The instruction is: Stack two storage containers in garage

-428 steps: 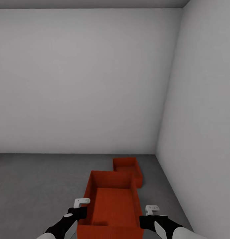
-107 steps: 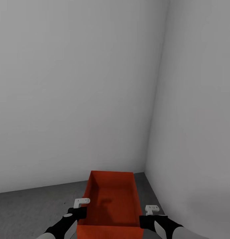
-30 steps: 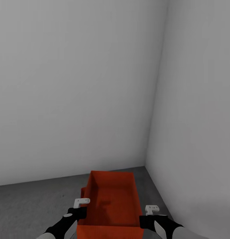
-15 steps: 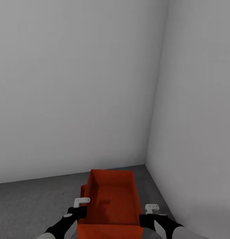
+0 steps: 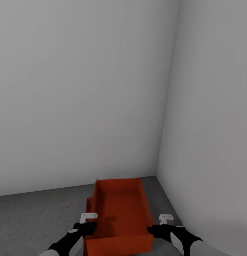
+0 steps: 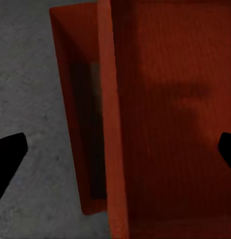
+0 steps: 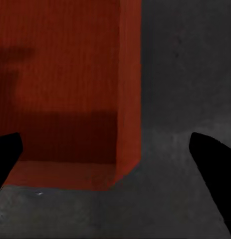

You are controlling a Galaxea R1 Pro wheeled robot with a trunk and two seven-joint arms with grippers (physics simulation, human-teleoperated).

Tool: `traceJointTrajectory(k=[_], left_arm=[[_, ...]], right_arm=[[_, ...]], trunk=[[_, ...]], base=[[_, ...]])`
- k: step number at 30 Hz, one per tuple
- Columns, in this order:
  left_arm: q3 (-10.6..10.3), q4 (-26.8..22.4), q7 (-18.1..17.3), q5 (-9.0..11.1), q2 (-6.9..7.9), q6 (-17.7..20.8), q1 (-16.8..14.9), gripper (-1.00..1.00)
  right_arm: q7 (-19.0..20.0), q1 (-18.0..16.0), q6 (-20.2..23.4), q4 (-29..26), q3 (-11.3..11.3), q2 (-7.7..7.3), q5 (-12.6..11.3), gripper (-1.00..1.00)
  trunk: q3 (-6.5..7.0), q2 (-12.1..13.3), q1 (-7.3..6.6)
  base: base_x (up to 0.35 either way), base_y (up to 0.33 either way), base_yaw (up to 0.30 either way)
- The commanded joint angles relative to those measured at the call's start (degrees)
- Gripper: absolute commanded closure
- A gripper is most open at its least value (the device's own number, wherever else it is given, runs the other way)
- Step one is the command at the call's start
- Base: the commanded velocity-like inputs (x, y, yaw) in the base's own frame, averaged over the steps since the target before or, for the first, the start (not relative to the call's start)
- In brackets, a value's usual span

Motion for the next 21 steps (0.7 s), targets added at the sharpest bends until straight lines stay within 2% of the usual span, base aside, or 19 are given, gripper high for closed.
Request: traceJointTrajectory(k=[1,16,21], left_arm=[[-0.49,-0.03,0.33,0.56,0.02,0.02,-0.03,-1.00],[-0.49,0.01,0.25,0.56,-0.02,0.57,-0.03,-1.00],[-0.49,0.04,0.24,0.45,-0.03,0.87,-0.03,-1.00]], right_arm=[[0.18,0.00,0.43,-0.13,-0.37,0.01,0.14,-1.00],[0.18,0.00,0.51,-0.13,-0.45,0.01,0.16,-1.00],[0.18,0.00,0.51,-0.13,-0.44,0.01,0.16,-1.00]], trunk=[[-0.06,-0.02,-0.01],[-0.06,-0.02,-0.01],[0.84,1.98,-1.11]], base=[[0.000,0.000,0.000],[0.000,0.000,0.000],[0.000,0.000,0.000]])
